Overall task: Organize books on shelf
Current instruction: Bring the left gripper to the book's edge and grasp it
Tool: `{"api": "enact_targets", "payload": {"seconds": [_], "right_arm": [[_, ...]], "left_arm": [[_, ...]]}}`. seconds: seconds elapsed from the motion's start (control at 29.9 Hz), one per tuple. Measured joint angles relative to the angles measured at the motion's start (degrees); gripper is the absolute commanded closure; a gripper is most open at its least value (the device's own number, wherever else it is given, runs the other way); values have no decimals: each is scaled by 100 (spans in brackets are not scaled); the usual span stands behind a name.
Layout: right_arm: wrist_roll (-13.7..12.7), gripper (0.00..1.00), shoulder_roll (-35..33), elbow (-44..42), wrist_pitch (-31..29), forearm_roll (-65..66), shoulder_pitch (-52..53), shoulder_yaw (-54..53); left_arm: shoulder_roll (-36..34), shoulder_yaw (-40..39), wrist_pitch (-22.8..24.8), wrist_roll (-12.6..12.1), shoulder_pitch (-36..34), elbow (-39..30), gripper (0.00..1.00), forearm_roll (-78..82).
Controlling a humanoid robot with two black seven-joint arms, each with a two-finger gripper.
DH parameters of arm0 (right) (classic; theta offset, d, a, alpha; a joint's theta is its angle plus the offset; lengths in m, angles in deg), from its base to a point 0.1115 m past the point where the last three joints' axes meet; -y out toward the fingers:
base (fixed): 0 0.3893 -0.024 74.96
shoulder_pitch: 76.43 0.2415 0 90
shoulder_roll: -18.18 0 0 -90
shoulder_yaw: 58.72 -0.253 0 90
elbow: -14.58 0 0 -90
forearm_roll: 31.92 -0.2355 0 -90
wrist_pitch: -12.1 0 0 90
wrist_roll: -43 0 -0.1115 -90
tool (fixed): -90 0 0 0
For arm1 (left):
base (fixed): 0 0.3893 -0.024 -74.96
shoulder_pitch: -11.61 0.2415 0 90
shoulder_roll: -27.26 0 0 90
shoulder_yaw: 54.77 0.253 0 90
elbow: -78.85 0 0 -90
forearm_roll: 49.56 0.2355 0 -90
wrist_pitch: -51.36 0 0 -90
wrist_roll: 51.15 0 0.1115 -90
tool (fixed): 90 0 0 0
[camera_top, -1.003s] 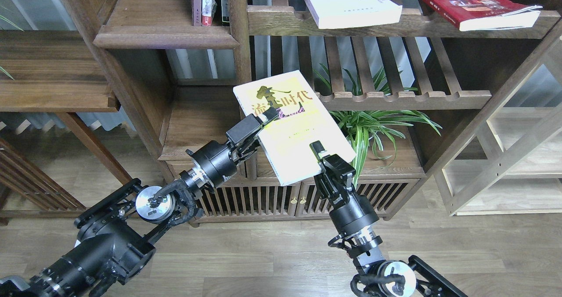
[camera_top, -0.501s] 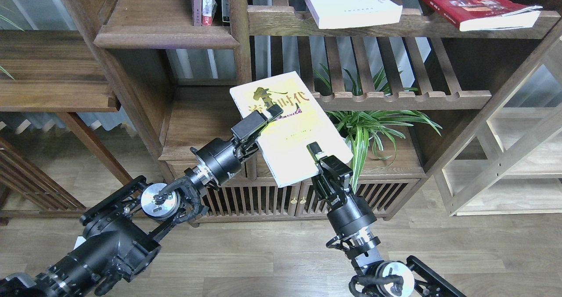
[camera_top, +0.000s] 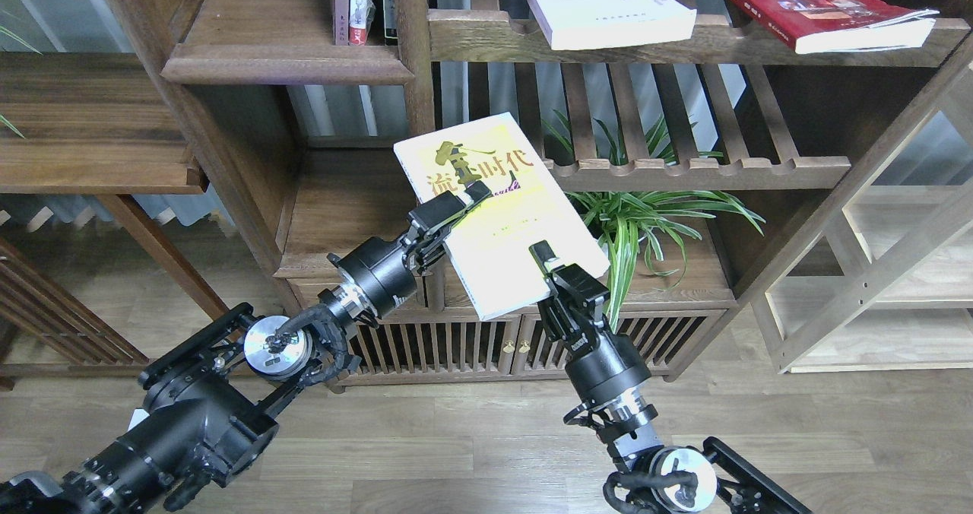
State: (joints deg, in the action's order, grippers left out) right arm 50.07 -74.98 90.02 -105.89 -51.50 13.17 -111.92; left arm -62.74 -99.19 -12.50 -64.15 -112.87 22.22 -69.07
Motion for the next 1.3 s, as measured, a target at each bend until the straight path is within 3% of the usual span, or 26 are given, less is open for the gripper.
{"api": "enact_targets", "payload": {"seconds": [0.2,0.37,0.57,0.7,1.04,1.3], "right_arm": [[0,96,0,0,0,2,15,-3],[-1,93,0,-3,0,4,38,-4],[-8,89,-24,-3,0,9,48,-13],[-12,65,-42,-3,0,12,50,-29],[-30,27,-62,-3,0,29,59,-108],[-31,19,-81,-18,0,48,59,-300]], "left_arm": [[0,2,18,37,-22,-13,70,9],[0,-3,117,61,-30,-13,96,13],[0,-8,187,71,-22,-13,97,29],[2,-8,187,73,-18,-12,97,39],[1,-6,187,71,-30,-6,97,48],[0,10,187,70,-32,-6,97,67]]}}
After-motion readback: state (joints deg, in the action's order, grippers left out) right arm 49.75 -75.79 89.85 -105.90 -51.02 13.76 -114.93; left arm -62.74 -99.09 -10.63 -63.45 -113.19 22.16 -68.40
